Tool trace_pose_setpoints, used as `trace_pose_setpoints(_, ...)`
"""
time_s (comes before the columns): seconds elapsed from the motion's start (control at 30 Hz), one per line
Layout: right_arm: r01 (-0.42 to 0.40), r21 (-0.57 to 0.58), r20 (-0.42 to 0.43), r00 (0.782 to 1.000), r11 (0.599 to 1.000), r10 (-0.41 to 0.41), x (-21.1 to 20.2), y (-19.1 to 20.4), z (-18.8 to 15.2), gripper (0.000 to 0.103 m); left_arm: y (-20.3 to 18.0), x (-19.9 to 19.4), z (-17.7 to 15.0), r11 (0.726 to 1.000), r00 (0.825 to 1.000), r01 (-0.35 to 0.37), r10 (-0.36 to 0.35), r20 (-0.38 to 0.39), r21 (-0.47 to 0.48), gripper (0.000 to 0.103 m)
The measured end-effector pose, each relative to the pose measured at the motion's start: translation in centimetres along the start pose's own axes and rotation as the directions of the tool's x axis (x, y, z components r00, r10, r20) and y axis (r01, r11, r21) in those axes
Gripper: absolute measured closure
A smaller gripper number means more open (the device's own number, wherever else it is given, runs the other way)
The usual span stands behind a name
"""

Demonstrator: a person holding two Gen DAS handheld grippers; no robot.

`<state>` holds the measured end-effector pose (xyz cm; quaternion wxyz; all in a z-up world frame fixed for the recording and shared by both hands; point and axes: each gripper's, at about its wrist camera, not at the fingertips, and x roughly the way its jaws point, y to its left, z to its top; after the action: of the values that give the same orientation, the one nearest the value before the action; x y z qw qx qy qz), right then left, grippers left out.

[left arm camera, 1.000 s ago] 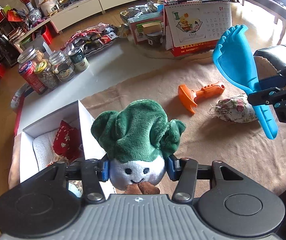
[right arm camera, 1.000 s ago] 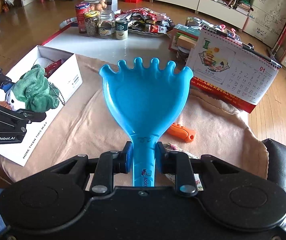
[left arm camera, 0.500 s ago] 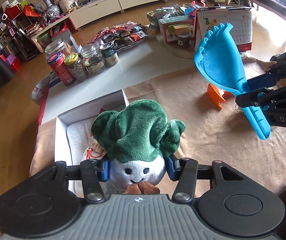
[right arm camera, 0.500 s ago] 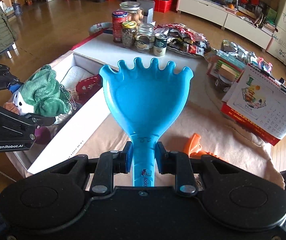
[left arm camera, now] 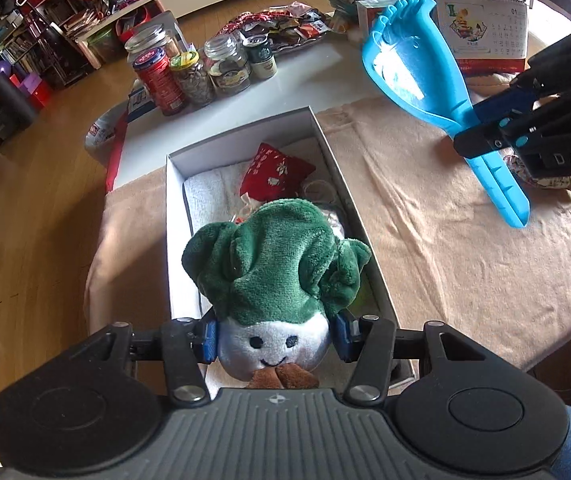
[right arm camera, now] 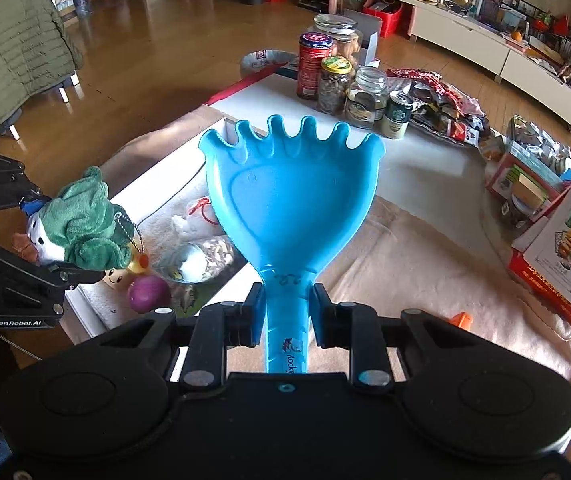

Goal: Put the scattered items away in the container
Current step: 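Carry the green plush and blue rake over the white box, then open the right tool to drop the blue rake into the box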

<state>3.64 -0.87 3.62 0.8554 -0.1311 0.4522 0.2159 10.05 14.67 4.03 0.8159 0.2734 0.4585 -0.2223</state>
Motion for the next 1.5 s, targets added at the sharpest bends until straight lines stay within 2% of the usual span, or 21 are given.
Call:
trace_pose_setpoints(0.3,-0.056,-0.008,0.004,0.998,0.998,0.056,1.2,2.4,2.2,0.078,1.7,1.9,-2.9,1.0,0.999,0.01,-0.011,-0.05,-0.011,0.05)
trace_pose_setpoints(0.67,-0.109,0.042,-0.019,0.994,0.993,0.11,4.3,3.2,5.4,0.078,3.0,3.9,-4.2,0.997,0.996,0.053,-0.056,-0.07,-0.049,0.05)
trace_pose_setpoints(0.97,-0.138,0.084,-0.054,0.988,0.987,0.143,7.4,3.6,6.7,0.078,3.9,5.9,-4.1,0.994,0.993,0.076,-0.083,-0.087,-0.083,0.05)
trace_pose_setpoints(1.27,-0.195,0.186,-0.096,0.972,0.963,0.215,11.4,3.4,8.6,0.078,3.8,7.6,-3.4,0.987,0.989,0.111,-0.122,-0.087,-0.115,0.05)
trace_pose_setpoints(1.43,-0.191,0.181,-0.119,0.969,0.965,0.215,13.0,4.1,9.4,0.078,3.7,8.6,-3.3,0.984,0.986,0.131,-0.142,-0.092,-0.124,0.05)
trace_pose_setpoints(1.47,-0.191,0.181,-0.125,0.969,0.965,0.215,13.4,4.3,9.5,0.081,3.6,8.8,-3.2,0.983,0.985,0.133,-0.145,-0.094,-0.125,0.05)
trace_pose_setpoints(1.5,-0.193,0.185,-0.129,0.967,0.964,0.219,13.6,4.3,9.5,0.099,3.6,9.0,-3.2,0.983,0.984,0.135,-0.148,-0.095,-0.126,0.05)
